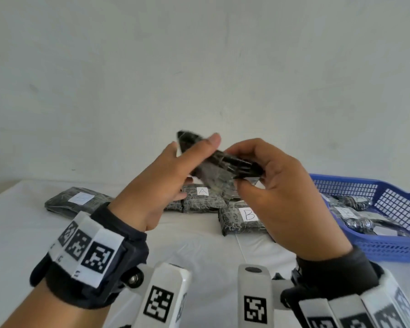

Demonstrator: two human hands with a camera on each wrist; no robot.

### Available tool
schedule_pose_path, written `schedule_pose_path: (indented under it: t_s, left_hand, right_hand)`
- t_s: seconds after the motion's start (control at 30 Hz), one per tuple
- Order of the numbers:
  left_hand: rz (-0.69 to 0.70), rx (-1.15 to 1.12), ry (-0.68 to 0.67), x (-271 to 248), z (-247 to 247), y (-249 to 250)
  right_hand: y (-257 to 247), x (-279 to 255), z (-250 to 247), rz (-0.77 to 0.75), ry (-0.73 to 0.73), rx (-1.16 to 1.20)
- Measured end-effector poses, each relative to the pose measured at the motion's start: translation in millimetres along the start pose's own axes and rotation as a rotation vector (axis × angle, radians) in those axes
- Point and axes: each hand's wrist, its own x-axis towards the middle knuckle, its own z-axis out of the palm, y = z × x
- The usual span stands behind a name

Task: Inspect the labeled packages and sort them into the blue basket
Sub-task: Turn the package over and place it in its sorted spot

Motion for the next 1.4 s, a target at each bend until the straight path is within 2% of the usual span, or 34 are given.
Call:
schedule_pose_path:
  t_s: [0.13, 0.27, 0.37, 0.47, 0.57, 0.73, 0.8, 0.9, 1.03, 1.17, 1.3, 1.4]
  left_hand:
    - [0.027, -0.094, -0.023, 0, -5, 0]
    - [0.144, -0.109, -0.141, -2, 1, -3]
    - [0.207, -0.152, -0.117, -1, 6, -8]
    - [0.304, -0.196, -0.055, 0, 10, -10]
    - [0.384, -0.237, -0.024, -3, 13, -9]
    - [0.434, -0.231, -0.018, -6, 19, -8]
    - [0.468, -0.217, -0.021, -6, 22, -9]
    - [0.481, -0.201, -0.025, -6, 23, -10]
    - [0.487, -0.171, 0.002, -2, 20, -10]
    - [0.460, -0.193, -0.026, -3, 21, -12]
    - [0.456, -0.215, -0.034, -1, 21, -12]
    - [0.468, -0.197, -0.032, -1, 22, -13]
  right_hand:
    - [-1, 1, -3, -0.020, -0.028, 0.069]
    - [2, 1, -9, 0.013, 0.094, 0.203]
    - [0, 1, -7, -0.014, 0.130, 0.308]
    - [0, 2, 0, 0.046, 0.106, 0.484]
    - [-1, 3, 6, 0.091, 0.128, 0.502]
    - [-2, 3, 7, 0.157, 0.109, 0.578]
    - [-1, 5, 9, 0.192, 0.145, 0.584]
    - [-2, 4, 11, 0.195, 0.175, 0.591]
    - [-5, 1, 6, 0.193, 0.099, 0.597]
    - [-3, 3, 8, 0.190, 0.158, 0.583]
    - [-5, 2, 10, 0.179, 0.084, 0.528]
    - [-2, 4, 11, 0.186, 0.145, 0.488]
